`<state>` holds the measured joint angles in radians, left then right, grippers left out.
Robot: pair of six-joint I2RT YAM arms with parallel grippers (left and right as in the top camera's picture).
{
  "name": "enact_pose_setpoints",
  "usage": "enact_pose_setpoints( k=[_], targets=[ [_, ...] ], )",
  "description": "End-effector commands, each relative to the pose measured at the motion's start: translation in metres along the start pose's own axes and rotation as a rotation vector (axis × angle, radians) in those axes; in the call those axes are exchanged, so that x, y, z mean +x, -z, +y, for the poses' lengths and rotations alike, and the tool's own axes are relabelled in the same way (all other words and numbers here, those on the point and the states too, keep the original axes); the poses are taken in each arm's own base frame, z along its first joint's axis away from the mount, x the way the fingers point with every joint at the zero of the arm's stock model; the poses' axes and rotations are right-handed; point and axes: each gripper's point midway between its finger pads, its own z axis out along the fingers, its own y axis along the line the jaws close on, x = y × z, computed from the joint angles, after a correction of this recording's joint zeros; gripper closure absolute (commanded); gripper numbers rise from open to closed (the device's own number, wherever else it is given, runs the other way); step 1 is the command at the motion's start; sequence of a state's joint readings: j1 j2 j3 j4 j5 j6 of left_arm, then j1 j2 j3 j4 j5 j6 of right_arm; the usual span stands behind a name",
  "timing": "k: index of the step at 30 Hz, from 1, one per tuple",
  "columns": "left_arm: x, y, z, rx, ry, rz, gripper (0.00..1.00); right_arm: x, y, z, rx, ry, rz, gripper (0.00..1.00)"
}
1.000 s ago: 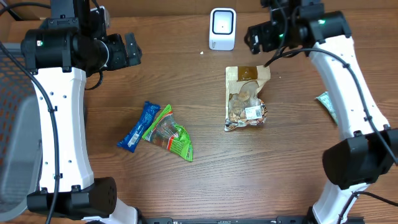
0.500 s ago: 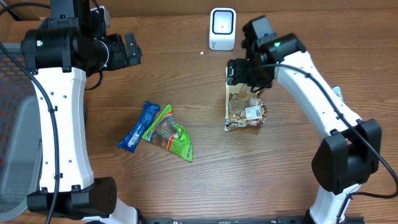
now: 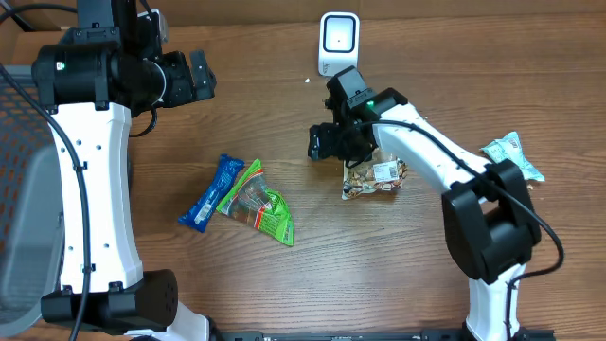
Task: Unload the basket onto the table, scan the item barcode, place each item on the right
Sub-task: 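Grasp the snack bag and drag it rightward with the right gripper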
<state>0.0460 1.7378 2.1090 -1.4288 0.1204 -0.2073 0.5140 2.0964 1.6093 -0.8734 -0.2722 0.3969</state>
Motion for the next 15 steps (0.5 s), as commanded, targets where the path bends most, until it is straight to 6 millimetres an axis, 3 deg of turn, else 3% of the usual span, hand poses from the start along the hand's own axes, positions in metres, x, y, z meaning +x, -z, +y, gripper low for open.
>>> enact_pose_setpoints(
  k=[1, 10, 13, 15],
  targets=[
    [-0.003, 0.003, -0.002, 0.006, 0.004, -0.011, 0.00, 0.008, -0.004, -0.008, 0.035, -0.033, 0.027, 0.18],
    [-0.003, 0.003, -0.002, 0.006, 0.004, -0.011, 0.01, 0.027, -0.011, -0.033, 0.130, -0.018, 0.083, 0.18],
    [-0.003, 0.003, -0.002, 0.006, 0.004, -0.011, 0.00, 0.028, -0.010, -0.043, 0.175, 0.121, 0.095, 0.18],
    [-0.003, 0.003, -0.002, 0.006, 0.004, -0.011, 0.01, 0.027, -0.006, -0.060, 0.257, 0.264, 0.105, 0.17]
  ],
)
